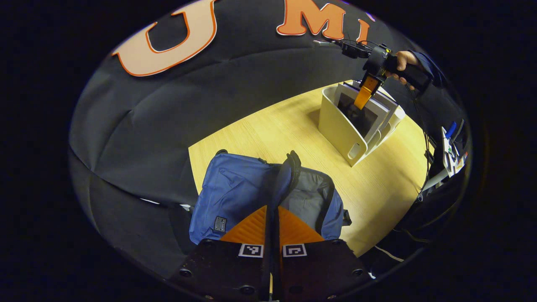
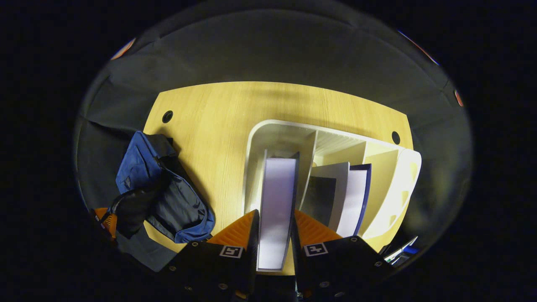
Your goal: Open the schoolbag, grab two books from the bookshelf and put them into the schoolbag.
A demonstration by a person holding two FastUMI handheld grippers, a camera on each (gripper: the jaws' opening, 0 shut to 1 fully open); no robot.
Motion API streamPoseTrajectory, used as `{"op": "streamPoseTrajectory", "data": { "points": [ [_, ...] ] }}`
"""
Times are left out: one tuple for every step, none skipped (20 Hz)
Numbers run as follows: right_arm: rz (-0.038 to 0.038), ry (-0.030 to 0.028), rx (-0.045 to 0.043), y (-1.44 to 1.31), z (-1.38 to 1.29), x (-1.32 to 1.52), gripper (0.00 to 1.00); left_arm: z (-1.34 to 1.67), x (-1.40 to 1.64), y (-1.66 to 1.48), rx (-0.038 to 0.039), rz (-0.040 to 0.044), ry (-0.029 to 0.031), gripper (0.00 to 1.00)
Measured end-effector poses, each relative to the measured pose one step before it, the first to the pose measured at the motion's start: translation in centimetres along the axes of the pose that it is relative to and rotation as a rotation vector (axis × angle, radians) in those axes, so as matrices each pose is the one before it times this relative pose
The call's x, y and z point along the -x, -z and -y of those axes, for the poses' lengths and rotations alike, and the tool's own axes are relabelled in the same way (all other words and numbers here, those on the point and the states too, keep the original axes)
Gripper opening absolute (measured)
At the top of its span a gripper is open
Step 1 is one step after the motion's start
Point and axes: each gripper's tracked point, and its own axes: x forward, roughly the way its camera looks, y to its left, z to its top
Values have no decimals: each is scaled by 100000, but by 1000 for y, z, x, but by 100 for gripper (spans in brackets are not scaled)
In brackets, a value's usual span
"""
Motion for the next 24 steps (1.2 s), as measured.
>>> {"op": "streamPoseTrajectory", "data": {
  "points": [
    [-389, 159, -641, 49, 40, 225, 36, -61, -3, 27, 42, 96, -230, 2],
    [336, -395, 88, 41, 124, 111, 42, 79, 7, -30, 118, -79, 154, 2],
    [698, 64, 139, 35, 223, 325, 33, 128, 68, 94, -124, -80, 252, 2],
    [567, 188, 156, 124, 109, 280, 31, 100, -72, -117, -14, -65, 247, 2],
    [858, -93, 397, 61, 109, 878, 31, -40, 68, -2, -174, -321, -49, 3],
    [1077, -804, -323, -99, 60, 934, 30, -18, 28, -67, -102, -133, -140, 3],
    [842, -1282, -485, -103, 54, 1071, 39, 73, 19, -8, -269, -307, 55, 2],
    [1007, -1539, -371, -62, 95, 1042, 31, 91, -46, -152, -290, 30, -20, 2],
    [1453, -1169, -135, -46, 153, 959, 30, 26, 59, 41, -131, -183, 127, 2],
    [1748, -452, 123, -105, 223, 954, 30, 30, 0, -153, 83, 113, 72, 2],
    [1345, -135, 627, 65, 288, 960, 30, 26, 221, 121, -444, -389, -62, 3],
    [1391, -694, 481, 345, 141, 993, 30, -57, 187, -144, -529, -79, -319, 2],
    [1516, -1595, 350, 285, 97, 1133, 30, -166, 226, -113, -410, -155, -274, 2],
    [1468, -1878, 722, 234, 3, 980, 30, 52, 315, -173, -929, -476, 540, 2],
    [1583, -1687, 420, 276, 81, 1000, 30, -17, 375, -120, -1359, -29, 875, 2],
    [1704, -1694, 415, 137, -43, 1035, 30, -134, 184, -216, -531, -469, 395, 2],
    [2126, -1766, 473, 225, -41, 1222, 30, -355, 261, -250, -176, 50, -509, 3],
    [2351, -1967, 121, 46, -168, 1087, 30, -472, 201, -266, 261, -167, -517, 2],
    [2594, -2241, -168, 166, -191, 999, 30, -443, 287, -156, 534, 15, -334, 2],
    [2221, -2396, -663, 59, -305, 973, 30, -177, 205, -263, 691, -41, 238, 2],
    [2077, -2418, -1003, 87, -280, 1000, 29, -218, 94, 40, 155, -303, 359, 2],
    [1900, -1989, -1030, -40, -98, 723, 29, 80, 141, 133, -581, -1326, 1339, 2],
    [1742, -1630, -685, 114, -43, 419, 29, -146, 108, -164, -781, 98, 36, 3],
    [1340, -1197, -945, 45, -43, 378, 29, -99, -55, -110, 23, -705, 234, 2]
  ]
}}
